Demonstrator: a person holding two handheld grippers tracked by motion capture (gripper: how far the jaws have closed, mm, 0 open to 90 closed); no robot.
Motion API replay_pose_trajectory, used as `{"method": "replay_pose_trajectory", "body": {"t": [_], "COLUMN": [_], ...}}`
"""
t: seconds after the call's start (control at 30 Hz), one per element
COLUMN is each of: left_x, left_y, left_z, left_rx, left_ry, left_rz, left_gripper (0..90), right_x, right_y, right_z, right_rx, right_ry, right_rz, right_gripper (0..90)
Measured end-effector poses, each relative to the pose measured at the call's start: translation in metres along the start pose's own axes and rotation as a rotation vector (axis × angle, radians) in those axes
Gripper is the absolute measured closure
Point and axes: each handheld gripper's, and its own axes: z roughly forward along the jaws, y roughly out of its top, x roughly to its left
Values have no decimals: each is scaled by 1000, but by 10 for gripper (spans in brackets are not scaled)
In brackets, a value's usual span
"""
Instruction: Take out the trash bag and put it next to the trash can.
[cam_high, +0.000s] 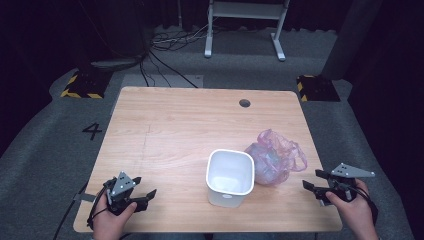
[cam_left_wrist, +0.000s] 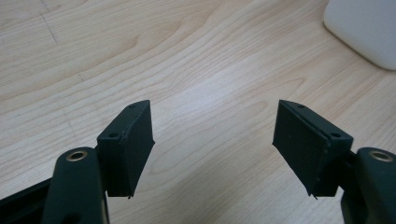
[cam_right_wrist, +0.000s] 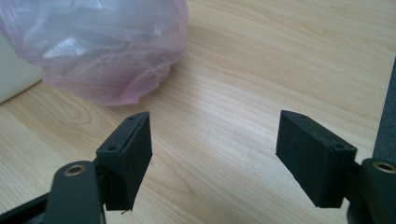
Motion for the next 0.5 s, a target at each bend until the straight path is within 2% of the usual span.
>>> {"method": "replay_pose_trajectory", "body": {"t": [0.07, 0.27, 0.5], "left_x": [3, 11, 17], "left_y": [-2, -9, -15], "left_z": [0, 2, 1], "left_rx": [5, 20, 33], "left_ry": [12, 14, 37], "left_rz": [9, -7, 7], "left_gripper": [281, 266, 267], "right_x": [-1, -3, -6], "right_y": [-3, -16, -28], "right_z": [1, 3, 5], "right_rx": [6, 32, 60], "right_ry": [-1, -5, -9], "right_rz": [2, 20, 38], "right_gripper": [267, 257, 243]}}
